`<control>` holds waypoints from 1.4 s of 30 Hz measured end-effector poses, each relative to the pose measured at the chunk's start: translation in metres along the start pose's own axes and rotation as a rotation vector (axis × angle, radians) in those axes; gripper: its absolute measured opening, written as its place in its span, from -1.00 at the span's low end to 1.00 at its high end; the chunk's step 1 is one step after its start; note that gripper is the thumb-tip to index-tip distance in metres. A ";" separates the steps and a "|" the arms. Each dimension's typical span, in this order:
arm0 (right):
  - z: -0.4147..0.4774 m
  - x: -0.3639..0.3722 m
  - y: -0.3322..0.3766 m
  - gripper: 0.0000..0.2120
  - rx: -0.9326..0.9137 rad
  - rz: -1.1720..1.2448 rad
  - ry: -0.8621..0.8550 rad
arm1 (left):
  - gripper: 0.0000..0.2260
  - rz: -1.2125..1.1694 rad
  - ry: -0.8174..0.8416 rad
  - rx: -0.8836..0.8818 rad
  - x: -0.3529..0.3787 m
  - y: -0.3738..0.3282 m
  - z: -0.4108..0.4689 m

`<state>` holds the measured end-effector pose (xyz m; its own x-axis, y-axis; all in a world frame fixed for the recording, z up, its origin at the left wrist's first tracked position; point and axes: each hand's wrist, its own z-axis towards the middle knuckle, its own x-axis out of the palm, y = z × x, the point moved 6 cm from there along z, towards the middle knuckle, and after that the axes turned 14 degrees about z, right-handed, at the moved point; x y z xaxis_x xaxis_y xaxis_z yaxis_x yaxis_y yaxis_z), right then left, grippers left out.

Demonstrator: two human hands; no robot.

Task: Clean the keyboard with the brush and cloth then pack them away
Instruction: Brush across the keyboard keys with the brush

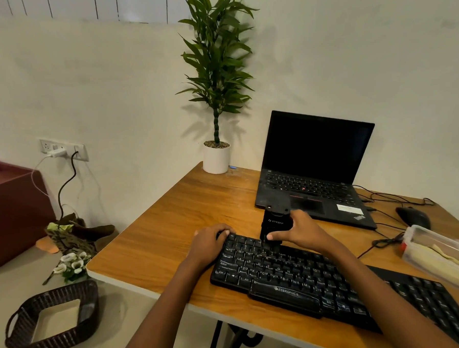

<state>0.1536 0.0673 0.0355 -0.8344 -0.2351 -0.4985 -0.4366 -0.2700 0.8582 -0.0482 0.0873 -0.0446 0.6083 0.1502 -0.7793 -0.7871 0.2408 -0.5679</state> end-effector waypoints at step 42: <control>0.011 0.018 0.001 -0.54 0.032 0.032 0.049 | -0.80 0.073 -0.007 -0.016 -0.003 -0.006 -0.003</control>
<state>0.1341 0.0732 0.0285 -0.8313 -0.2886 -0.4750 -0.4209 -0.2314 0.8771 -0.0458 0.0824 -0.0400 0.5499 0.1733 -0.8171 -0.8308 0.2140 -0.5137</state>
